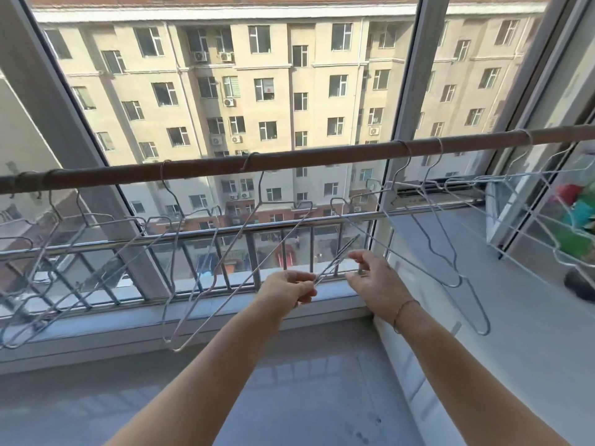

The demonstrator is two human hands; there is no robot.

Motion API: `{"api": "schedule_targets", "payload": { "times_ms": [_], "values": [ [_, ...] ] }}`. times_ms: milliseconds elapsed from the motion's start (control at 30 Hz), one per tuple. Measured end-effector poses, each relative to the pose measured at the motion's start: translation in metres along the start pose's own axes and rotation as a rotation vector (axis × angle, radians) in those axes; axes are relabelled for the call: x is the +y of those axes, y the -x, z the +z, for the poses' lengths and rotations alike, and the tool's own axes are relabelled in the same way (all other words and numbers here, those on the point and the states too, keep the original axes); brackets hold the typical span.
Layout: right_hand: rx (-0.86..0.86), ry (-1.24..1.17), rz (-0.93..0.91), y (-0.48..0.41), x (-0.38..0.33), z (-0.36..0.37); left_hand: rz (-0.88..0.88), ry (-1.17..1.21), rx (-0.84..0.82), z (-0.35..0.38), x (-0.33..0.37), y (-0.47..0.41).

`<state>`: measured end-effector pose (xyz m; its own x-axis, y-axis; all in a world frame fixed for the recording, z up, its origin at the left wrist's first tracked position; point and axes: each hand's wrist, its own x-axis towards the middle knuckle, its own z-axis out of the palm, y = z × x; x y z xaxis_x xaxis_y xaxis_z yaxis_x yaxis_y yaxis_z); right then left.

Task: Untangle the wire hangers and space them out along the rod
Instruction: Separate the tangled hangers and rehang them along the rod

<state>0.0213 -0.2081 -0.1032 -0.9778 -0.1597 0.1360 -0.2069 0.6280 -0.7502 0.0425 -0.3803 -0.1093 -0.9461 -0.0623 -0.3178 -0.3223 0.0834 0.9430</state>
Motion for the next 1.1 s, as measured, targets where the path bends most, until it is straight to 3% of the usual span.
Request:
{"api": "schedule_targets", "payload": {
  "times_ms": [100,200,367,433,600,800,1100],
  "values": [
    [-0.061,0.161,-0.029,0.003,0.004,-0.003,0.083,-0.239,0.024,-0.007,-0.010,0.003],
    [-0.188,0.266,0.014,0.009,0.009,-0.006,0.149,-0.324,0.082,-0.010,-0.010,0.004],
    [-0.287,0.173,0.059,0.026,0.013,-0.026,0.241,-0.338,0.101,-0.002,0.002,0.001],
    [-0.244,0.102,0.053,0.032,0.011,-0.035,0.309,-0.331,0.125,0.006,0.012,0.004],
    [0.059,0.021,0.001,0.032,-0.003,-0.056,0.550,-0.305,0.458,0.034,0.047,0.014],
    [0.208,0.024,-0.018,-0.002,-0.032,-0.077,0.548,-0.157,0.295,0.065,0.075,0.020],
    [0.115,0.147,0.077,-0.032,-0.029,-0.064,0.501,-0.216,0.326,0.062,0.069,0.019]
  ]
}}
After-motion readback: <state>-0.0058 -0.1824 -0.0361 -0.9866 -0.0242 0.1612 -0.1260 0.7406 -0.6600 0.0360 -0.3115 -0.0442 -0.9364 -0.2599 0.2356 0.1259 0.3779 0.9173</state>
